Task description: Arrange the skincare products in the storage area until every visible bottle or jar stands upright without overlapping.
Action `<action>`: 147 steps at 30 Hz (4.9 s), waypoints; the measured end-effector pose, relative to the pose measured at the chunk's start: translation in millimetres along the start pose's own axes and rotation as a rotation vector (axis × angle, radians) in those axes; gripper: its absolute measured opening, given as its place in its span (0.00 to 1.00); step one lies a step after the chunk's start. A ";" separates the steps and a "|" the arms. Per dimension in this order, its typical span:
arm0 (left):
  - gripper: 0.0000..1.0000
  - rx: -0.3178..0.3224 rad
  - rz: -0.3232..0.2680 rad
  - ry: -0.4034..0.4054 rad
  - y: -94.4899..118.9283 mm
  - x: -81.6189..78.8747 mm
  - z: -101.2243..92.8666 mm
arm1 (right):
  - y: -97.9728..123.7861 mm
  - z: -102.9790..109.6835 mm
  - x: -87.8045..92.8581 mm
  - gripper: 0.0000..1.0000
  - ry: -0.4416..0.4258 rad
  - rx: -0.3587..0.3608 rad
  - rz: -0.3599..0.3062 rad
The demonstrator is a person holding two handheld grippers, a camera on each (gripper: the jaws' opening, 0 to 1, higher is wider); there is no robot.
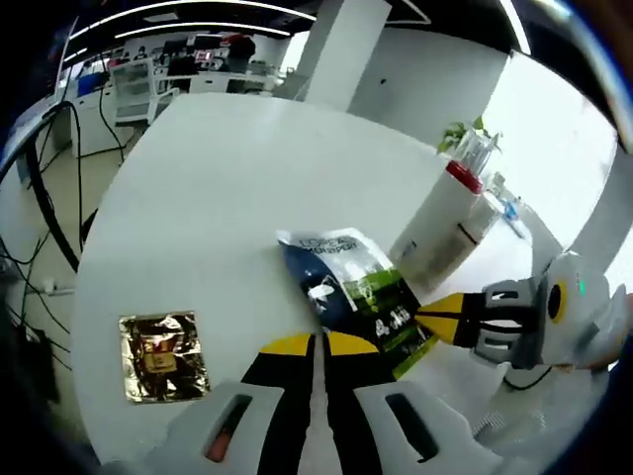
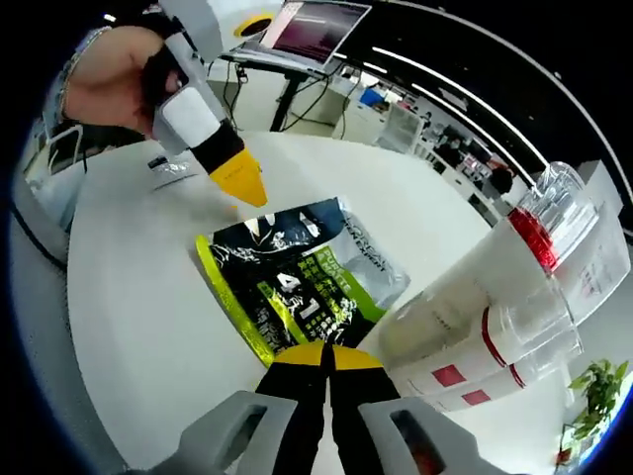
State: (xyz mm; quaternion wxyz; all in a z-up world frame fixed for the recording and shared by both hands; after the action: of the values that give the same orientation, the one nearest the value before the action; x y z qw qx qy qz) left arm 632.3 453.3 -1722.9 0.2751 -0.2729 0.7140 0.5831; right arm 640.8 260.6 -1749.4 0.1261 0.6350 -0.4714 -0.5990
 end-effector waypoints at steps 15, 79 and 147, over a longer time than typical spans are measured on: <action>0.00 0.010 0.115 -0.282 -13.3 18.5 -22.5 | 0.7 -1.9 4.1 0.00 -0.048 -0.022 -0.042; 0.09 -0.123 -0.093 0.000 32.7 10.5 24.9 | 2.7 -7.5 -1.4 0.00 -0.008 -0.058 -0.053; 0.35 0.004 -0.266 -0.082 75.1 1.3 -18.3 | 43.1 -4.3 -50.6 0.13 -0.761 -0.667 -0.643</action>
State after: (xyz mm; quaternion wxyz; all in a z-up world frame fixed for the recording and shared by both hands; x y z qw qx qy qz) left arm 576.7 448.1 -1669.5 0.3793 -0.3408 0.6608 0.5507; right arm 633.5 274.2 -1684.7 -0.0466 0.4129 -0.0539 -0.9080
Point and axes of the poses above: the point that each gripper's makers call its tool centre point, and the gripper's own axes: y roughly backward along the fingers, z roughly to its left, x roughly out of its underside, the point moved 10 cm from there along y, roughly backward along the fingers, and after that the axes turned 13 degrees about -x, right-handed, at the moved point
